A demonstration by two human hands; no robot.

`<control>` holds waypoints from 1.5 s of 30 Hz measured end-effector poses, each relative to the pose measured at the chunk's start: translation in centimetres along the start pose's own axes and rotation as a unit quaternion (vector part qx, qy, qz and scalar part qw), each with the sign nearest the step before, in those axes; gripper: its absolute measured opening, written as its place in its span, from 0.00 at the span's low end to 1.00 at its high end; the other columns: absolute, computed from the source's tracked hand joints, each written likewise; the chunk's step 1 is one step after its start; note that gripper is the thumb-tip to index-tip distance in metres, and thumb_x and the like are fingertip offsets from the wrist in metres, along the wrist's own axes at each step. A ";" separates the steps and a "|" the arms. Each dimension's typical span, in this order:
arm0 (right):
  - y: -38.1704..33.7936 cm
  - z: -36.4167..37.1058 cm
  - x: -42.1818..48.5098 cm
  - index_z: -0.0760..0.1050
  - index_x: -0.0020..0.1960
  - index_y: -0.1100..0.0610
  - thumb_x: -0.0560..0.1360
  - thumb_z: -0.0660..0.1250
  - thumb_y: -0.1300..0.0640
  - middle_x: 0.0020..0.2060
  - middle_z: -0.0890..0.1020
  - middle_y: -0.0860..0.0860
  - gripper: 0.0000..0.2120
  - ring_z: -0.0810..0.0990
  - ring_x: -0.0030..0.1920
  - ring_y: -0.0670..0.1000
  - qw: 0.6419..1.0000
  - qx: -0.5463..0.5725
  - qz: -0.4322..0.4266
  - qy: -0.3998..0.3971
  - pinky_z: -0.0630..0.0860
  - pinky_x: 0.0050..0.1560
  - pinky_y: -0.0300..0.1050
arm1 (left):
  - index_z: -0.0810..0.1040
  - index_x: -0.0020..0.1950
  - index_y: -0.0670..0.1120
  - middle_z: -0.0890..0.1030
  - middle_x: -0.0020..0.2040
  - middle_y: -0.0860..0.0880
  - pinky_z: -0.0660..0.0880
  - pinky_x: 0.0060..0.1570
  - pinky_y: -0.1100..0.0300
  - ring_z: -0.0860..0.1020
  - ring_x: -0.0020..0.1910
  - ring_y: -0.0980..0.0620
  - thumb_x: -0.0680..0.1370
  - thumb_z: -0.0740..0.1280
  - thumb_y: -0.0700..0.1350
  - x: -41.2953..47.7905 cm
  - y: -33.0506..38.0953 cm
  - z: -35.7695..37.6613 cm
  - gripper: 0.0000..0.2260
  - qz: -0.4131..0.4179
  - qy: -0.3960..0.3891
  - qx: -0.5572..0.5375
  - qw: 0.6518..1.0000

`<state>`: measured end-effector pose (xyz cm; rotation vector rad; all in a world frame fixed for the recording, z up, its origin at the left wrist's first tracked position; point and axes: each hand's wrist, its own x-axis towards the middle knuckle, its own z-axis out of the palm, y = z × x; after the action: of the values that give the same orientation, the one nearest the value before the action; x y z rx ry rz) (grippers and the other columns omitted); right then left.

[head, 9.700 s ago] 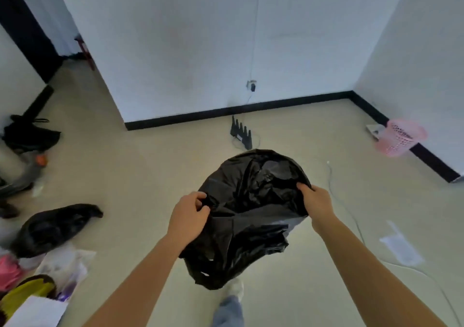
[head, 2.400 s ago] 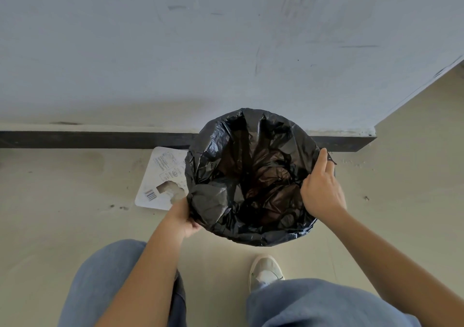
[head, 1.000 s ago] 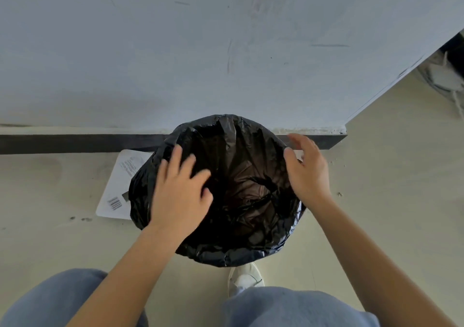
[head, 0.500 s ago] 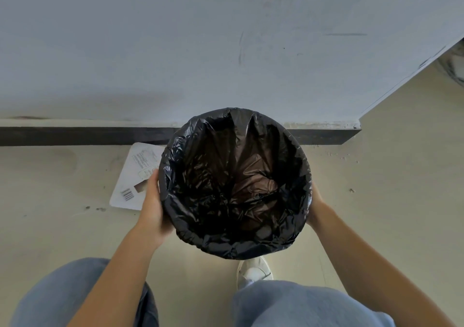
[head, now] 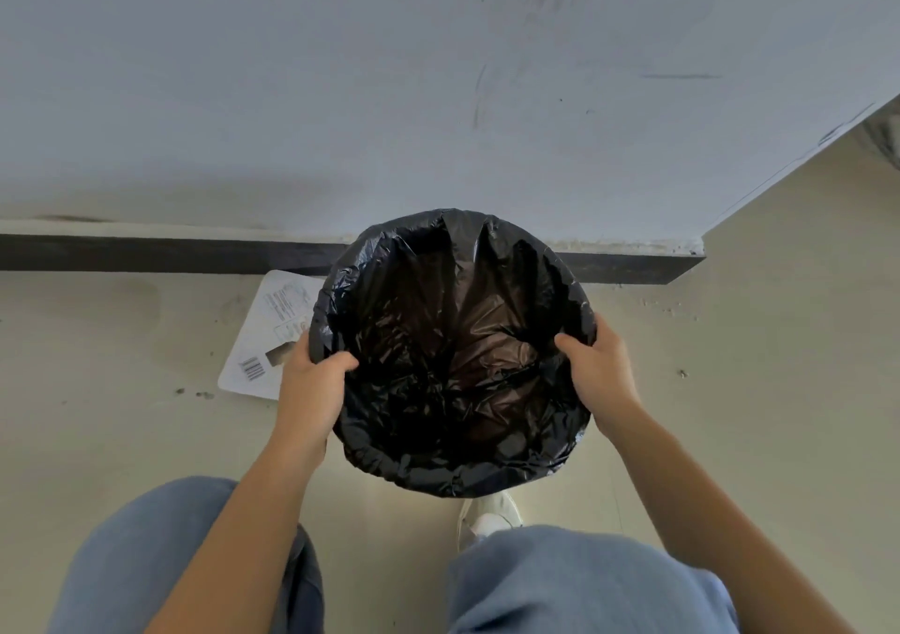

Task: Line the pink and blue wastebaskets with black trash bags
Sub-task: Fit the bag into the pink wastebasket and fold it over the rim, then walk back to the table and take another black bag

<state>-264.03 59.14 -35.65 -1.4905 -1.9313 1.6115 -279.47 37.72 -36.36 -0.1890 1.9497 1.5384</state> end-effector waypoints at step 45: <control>-12.8 -20.1 -96.2 0.64 0.69 0.50 0.77 0.54 0.40 0.67 0.71 0.47 0.24 0.68 0.66 0.52 0.688 0.080 0.586 0.422 0.66 0.62 0.50 | 0.66 0.70 0.51 0.69 0.70 0.51 0.65 0.64 0.54 0.66 0.69 0.49 0.79 0.55 0.55 -82.9 15.1 2.1 0.21 0.505 -0.608 0.610 0.057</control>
<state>-212.52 -2.63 22.20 -2.8719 -0.1952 0.8389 -220.77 22.06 22.08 2.5514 0.6662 -0.5923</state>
